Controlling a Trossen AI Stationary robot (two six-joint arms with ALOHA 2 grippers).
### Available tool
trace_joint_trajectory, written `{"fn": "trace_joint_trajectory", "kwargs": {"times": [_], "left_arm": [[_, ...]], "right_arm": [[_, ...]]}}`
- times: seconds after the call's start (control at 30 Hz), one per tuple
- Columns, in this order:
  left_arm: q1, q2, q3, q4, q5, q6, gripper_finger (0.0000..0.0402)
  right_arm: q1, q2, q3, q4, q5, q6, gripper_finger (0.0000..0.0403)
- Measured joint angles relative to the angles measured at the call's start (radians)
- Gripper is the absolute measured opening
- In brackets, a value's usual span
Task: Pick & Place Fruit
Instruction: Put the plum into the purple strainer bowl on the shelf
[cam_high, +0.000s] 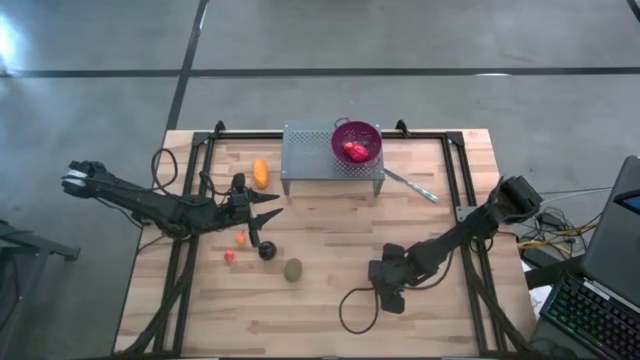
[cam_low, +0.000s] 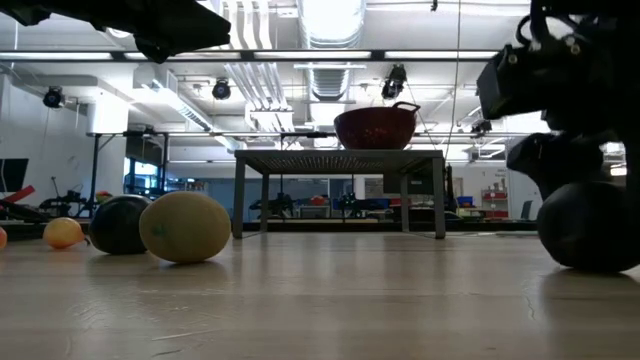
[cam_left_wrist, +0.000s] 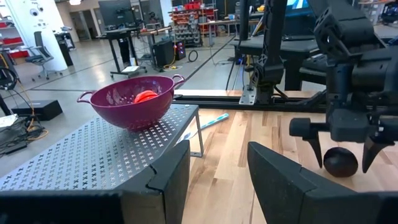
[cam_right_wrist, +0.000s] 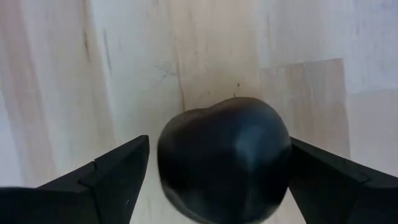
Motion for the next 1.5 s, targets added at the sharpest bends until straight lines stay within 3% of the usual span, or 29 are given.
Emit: {"fn": "trace_joint_trajectory", "kwargs": {"times": [0.3,0.97,1.5], "left_arm": [[0.0,0.0,0.0,-0.006,0.0,0.0,0.0168],[0.0,0.0,0.0,-0.005,0.0,0.0,0.0168],[0.0,0.0,0.0,-0.004,0.0,0.0,0.0168]], "right_arm": [[-0.002,0.036,0.005,0.006,0.008,0.0,0.0341],[-0.003,0.035,0.013,-0.002,0.014,0.0,0.0266],[-0.003,0.035,0.014,-0.002,0.012,-0.001,0.0259]]}}
